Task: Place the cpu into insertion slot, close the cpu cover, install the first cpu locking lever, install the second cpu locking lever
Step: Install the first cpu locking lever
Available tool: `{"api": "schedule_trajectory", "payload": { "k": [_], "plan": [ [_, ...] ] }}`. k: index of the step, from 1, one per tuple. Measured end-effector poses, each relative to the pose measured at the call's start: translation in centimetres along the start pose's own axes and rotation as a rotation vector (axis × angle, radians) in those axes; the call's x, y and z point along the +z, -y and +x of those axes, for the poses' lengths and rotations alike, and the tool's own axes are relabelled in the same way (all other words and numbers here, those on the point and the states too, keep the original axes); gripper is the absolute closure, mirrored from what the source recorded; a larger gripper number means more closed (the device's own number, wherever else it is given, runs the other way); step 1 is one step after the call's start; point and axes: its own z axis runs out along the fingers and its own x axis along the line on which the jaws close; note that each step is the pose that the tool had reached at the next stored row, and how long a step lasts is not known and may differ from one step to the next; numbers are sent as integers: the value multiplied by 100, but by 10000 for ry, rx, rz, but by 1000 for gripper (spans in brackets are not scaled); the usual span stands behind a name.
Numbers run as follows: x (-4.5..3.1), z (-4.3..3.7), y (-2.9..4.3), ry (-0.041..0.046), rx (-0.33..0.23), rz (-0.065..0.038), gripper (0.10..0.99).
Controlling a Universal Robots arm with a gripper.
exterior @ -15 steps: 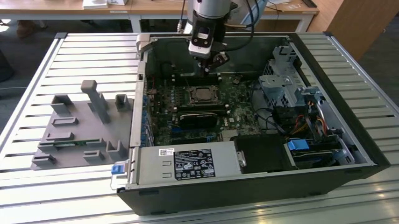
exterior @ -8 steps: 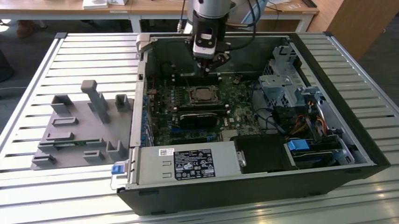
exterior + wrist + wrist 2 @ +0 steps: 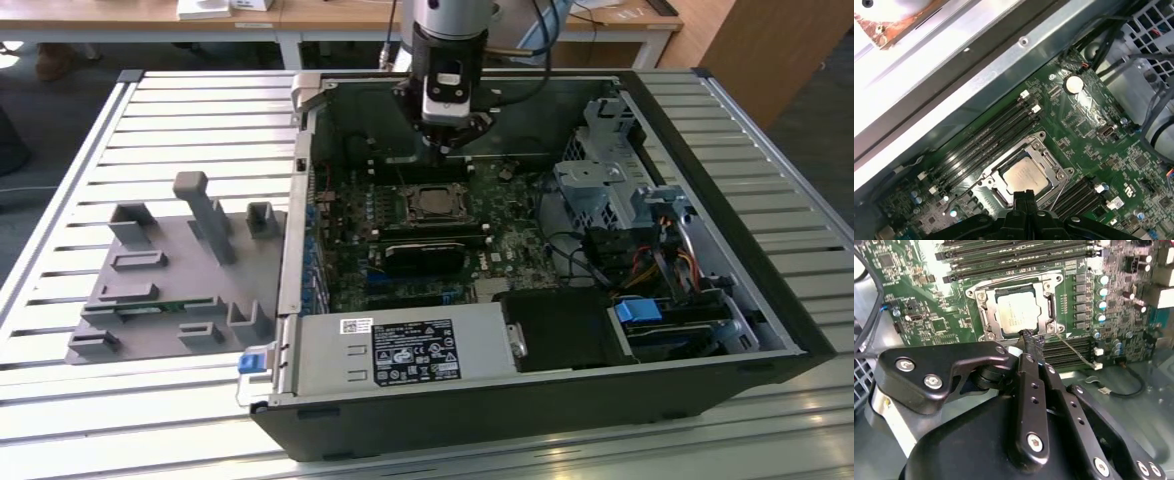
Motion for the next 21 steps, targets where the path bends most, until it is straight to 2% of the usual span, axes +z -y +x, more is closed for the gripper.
{"api": "schedule_trajectory", "payload": {
  "k": [21],
  "plan": [
    [0,0,0,3,-3019,10,980]
  ]
}}
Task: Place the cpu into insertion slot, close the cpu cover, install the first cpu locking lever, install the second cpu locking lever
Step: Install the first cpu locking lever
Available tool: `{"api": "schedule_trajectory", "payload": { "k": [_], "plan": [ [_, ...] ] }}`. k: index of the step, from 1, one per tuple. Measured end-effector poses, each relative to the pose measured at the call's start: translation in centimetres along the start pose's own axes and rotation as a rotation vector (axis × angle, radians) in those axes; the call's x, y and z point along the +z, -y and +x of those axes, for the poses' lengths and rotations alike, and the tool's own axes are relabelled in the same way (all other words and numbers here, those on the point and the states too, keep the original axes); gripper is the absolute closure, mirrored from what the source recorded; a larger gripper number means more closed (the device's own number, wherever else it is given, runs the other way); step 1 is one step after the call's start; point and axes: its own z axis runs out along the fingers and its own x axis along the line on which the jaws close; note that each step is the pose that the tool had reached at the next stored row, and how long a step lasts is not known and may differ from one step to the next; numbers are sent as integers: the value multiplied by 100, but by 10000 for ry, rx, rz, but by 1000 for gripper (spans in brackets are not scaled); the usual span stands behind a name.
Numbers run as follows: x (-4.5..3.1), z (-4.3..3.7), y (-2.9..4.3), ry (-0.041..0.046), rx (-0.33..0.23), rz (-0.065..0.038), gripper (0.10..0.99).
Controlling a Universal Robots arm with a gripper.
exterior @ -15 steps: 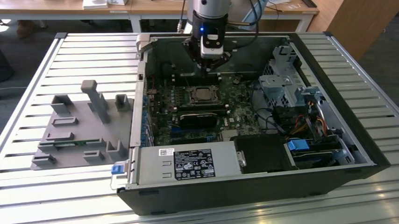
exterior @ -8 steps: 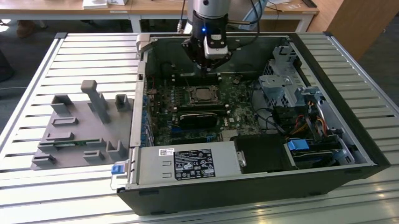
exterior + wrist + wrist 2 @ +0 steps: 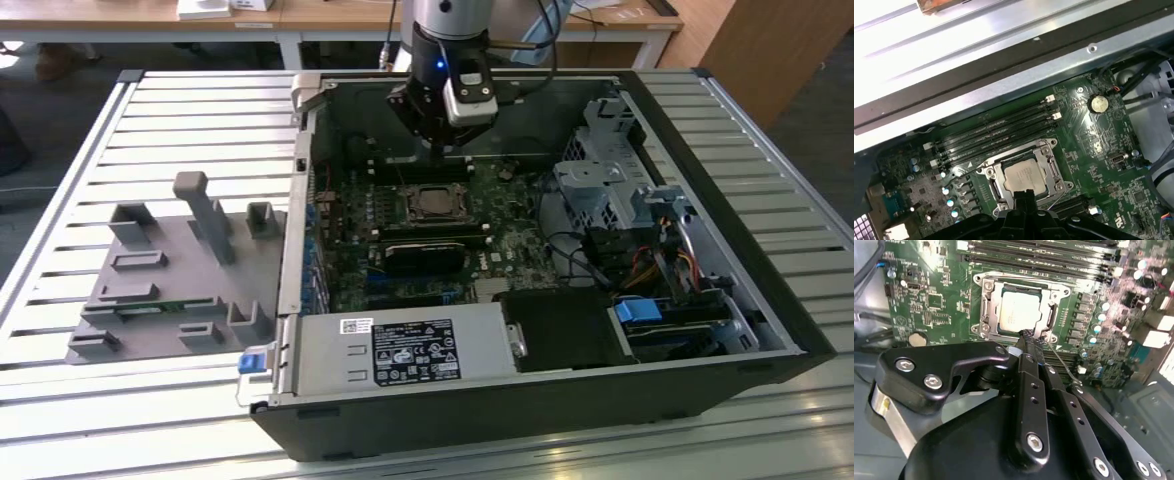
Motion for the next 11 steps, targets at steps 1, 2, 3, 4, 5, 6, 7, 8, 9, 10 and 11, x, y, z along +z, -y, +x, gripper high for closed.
{"api": "schedule_trajectory", "payload": {
  "k": [1,2,3,4,5,6,7,8,9,10,11],
  "plan": [
    [0,0,0,-1,-159,1,980],
    [0,0,0,0,-314,1,980],
    [0,0,0,-1,-466,1,980],
    [0,0,0,-5,-605,-10,980],
    [0,1,0,-11,-734,-28,980],
    [1,0,0,-17,-873,-47,980],
    [1,0,0,-19,-990,-60,980],
    [1,0,0,-22,-1113,-72,980],
    [0,0,0,-26,-1233,-84,980],
    [1,0,0,-30,-1359,-99,980],
    [1,0,0,-35,-1492,-113,980]
  ]
}}
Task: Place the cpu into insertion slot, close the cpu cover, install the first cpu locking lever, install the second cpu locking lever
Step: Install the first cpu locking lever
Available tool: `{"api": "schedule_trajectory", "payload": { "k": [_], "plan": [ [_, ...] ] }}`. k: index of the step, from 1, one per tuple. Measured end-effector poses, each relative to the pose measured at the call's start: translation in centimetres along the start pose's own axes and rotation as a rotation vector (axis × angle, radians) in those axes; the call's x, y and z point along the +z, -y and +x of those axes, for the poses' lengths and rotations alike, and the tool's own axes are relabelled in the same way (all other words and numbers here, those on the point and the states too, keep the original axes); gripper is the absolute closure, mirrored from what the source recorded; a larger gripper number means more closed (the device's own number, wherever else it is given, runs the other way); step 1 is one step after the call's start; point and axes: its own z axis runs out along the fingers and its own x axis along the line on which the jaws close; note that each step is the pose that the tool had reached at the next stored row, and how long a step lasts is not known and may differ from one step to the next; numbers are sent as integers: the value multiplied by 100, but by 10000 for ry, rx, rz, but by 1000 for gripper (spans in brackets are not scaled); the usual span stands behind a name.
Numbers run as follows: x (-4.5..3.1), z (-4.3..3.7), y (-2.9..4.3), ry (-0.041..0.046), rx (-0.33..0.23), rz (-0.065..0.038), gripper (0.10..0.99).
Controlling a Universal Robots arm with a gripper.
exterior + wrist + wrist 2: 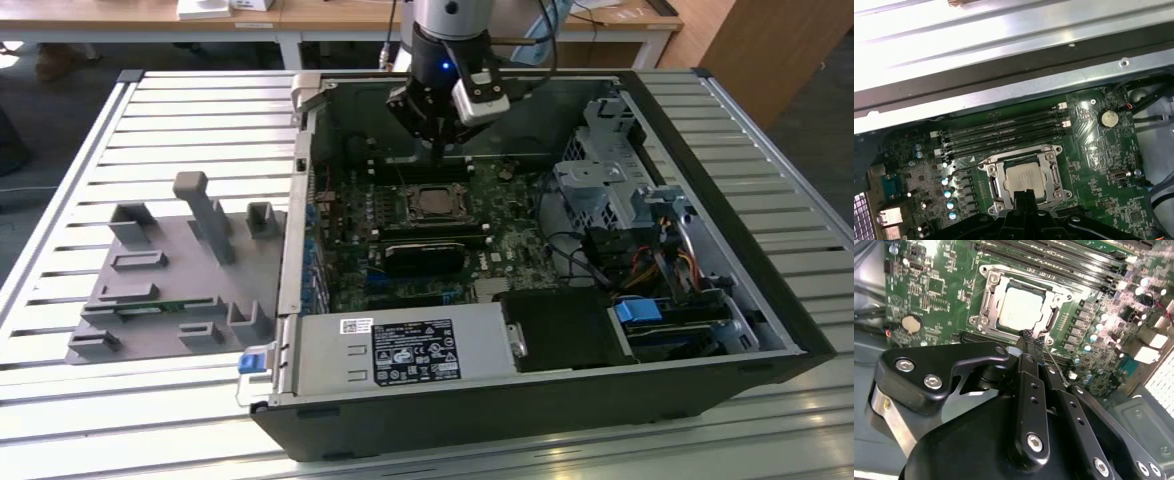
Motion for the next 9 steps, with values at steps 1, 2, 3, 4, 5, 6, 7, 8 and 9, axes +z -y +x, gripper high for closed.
{"api": "schedule_trajectory", "payload": {
  "k": [1,2,3,4,5,6,7,8,9],
  "plan": [
    [0,0,0,-5,-135,-15,980],
    [0,0,0,-11,-285,-31,980],
    [0,0,0,-16,-419,-49,980],
    [0,0,0,-20,-550,-67,980],
    [0,0,0,-21,-675,-81,980],
    [1,0,-1,-23,-797,-93,980],
    [1,0,0,-25,-907,-105,980],
    [0,0,0,-29,-1007,-125,980],
    [1,0,0,-34,-1092,-157,980]
  ]
}}
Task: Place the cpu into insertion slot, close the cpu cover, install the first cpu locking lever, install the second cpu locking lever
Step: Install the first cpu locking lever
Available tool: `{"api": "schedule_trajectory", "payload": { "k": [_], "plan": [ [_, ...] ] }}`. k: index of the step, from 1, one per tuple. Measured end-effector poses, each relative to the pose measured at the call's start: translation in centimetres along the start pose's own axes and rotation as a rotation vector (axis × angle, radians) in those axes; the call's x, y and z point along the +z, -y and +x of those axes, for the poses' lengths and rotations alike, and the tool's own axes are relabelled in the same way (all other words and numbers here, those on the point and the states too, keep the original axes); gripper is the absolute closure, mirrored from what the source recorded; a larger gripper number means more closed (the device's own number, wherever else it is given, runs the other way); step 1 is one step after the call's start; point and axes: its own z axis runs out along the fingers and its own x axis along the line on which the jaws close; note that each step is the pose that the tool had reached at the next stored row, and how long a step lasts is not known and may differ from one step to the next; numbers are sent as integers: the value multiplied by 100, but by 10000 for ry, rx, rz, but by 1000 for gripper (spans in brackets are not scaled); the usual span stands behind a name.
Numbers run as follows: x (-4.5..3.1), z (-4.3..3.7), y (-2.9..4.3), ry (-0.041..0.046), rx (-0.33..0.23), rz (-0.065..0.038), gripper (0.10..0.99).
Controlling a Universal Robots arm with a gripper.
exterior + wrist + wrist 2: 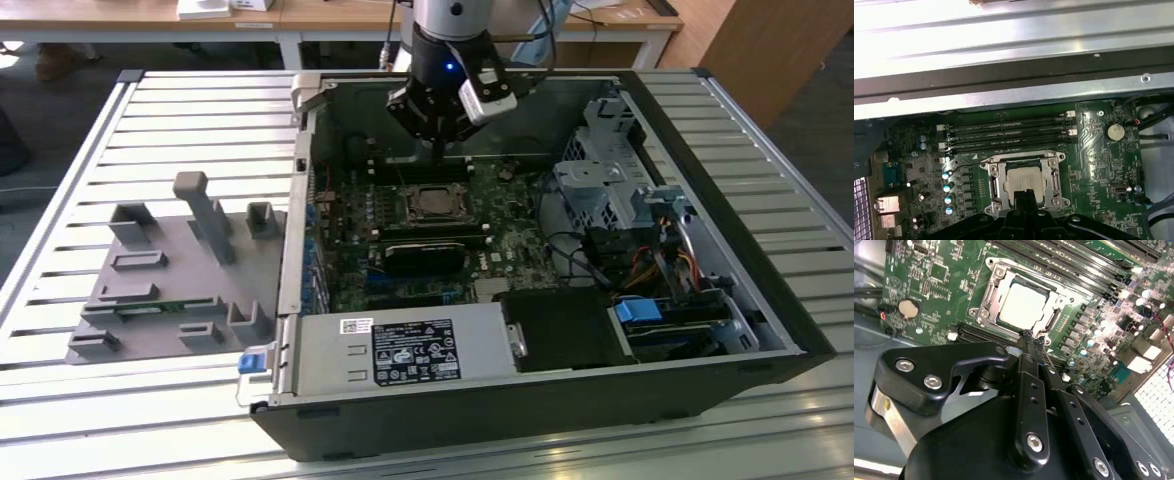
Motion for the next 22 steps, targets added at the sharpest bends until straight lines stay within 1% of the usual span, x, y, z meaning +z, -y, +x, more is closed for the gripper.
{"api": "schedule_trajectory", "payload": {
  "k": [1,3,4,6,8,13,17,22],
  "plan": [
    [0,0,0,-8,-81,-62,980],
    [1,0,0,-38,-205,-280,980],
    [1,0,0,-46,-260,-349,980],
    [2,2,-1,-46,-336,-361,980],
    [4,26,3,-39,-364,-368,980],
    [26,162,19,3,-378,-374,980],
    [59,243,31,35,-396,-375,980],
    [82,390,49,100,-399,-383,980]
  ]
}}
